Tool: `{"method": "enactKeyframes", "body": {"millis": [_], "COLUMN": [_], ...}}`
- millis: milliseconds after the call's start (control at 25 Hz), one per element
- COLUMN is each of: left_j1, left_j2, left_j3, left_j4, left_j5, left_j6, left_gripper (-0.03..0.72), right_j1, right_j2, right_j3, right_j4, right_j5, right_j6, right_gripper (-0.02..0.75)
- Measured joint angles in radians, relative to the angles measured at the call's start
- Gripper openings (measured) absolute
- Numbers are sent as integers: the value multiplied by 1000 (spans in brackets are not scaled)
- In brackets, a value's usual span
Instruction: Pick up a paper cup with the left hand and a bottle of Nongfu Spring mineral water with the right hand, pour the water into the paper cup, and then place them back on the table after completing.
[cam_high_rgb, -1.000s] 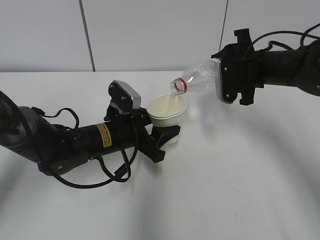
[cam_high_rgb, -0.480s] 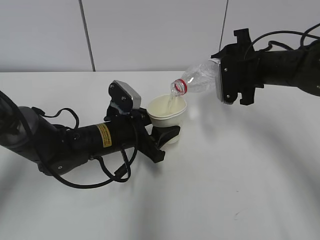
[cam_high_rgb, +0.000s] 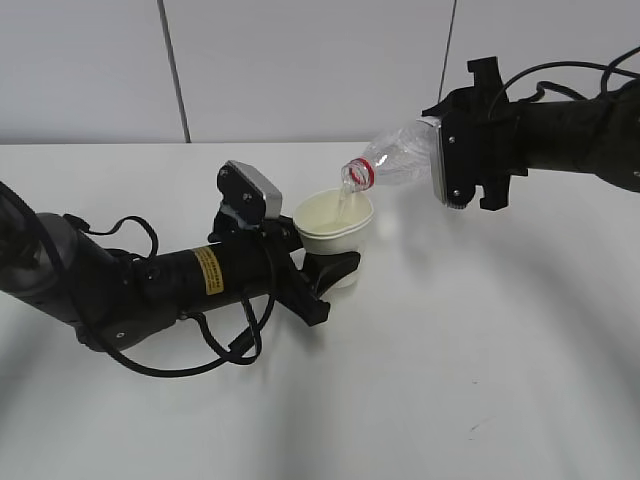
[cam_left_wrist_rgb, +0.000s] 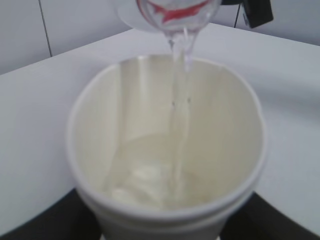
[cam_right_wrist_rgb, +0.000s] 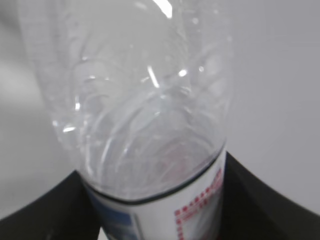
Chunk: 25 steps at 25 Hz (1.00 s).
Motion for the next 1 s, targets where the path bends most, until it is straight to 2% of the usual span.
{"method": "enactKeyframes", "body": {"millis": [1000], "left_j1": [0], "left_j2": [0], "left_j3": [0], "left_j4": [0], "left_j5": [5], "left_j6": [0], "left_gripper": [396], "right_j1": [0], "right_j2": [0], "right_j3": [0], "right_j4": [17], "right_j5": [-8], "right_j6": [-2], "right_gripper": [440]}}
